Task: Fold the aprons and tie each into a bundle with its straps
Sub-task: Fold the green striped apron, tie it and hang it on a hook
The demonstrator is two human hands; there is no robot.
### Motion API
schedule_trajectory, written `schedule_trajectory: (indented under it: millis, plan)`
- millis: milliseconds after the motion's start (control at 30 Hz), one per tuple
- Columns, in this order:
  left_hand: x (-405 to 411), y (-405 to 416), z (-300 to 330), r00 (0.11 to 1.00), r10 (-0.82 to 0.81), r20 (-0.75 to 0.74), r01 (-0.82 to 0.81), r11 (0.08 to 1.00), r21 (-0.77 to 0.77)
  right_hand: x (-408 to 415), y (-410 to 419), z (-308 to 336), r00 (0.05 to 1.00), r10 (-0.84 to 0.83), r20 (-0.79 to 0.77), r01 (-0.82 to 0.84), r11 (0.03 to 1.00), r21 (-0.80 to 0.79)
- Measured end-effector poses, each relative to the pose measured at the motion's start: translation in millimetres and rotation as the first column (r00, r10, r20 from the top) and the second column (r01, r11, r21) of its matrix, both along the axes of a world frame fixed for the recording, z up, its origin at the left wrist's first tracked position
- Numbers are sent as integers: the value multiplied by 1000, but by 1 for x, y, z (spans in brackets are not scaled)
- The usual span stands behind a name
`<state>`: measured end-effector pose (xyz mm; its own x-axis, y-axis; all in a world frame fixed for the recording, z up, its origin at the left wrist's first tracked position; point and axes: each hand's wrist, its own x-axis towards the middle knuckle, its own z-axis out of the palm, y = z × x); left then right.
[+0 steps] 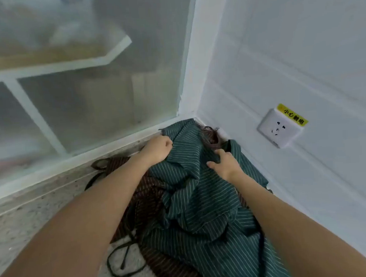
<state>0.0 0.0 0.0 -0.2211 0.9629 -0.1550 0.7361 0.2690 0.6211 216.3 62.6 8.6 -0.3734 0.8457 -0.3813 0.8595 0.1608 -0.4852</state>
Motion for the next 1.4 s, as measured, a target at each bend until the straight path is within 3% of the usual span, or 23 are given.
schedule_trajectory:
  millis: [133,233,333,500,667,767,867,967,1100,1200,1300,1400]
  plan:
    - [-4,39,-40,972,126,196,-87,977,-195,-14,31,-39,992,-117,-53,110,987,-115]
    - [2,61,-61,881,237,410,-117,948,-297,-22,45,-65,965,-246,-88,225,954,-201]
    - [4,72,-69,845,283,455,-127,931,-342,-26,52,-75,955,-285,-81,265,944,-198]
    - [3,70,-64,878,227,421,-91,944,-318,-30,43,-72,961,-231,-154,201,961,-188]
    - [13,49,-33,693,307,653,-37,919,-394,-28,20,-37,930,-23,-368,-12,996,-91]
    - [18,34,-9,609,256,751,-85,962,-259,-21,9,-19,909,-13,-418,-32,994,-101]
    - [21,18,26,620,246,745,-236,964,-121,-15,2,-1,842,-200,-502,115,974,-195]
    - [29,-6,67,633,203,747,-232,970,-68,-5,-12,15,858,-262,-441,179,959,-221]
    - [52,-51,108,660,131,739,-152,988,-39,11,-49,39,909,-185,-373,61,946,-319]
    - [72,-91,129,694,48,718,-109,993,39,26,-86,67,888,-144,-436,-35,925,-378]
    - [99,-138,153,731,-38,681,-50,993,109,46,-132,96,894,16,-448,-187,922,-339]
    - [137,-189,181,728,-75,681,-33,989,144,75,-177,114,865,-7,-502,-189,922,-339]
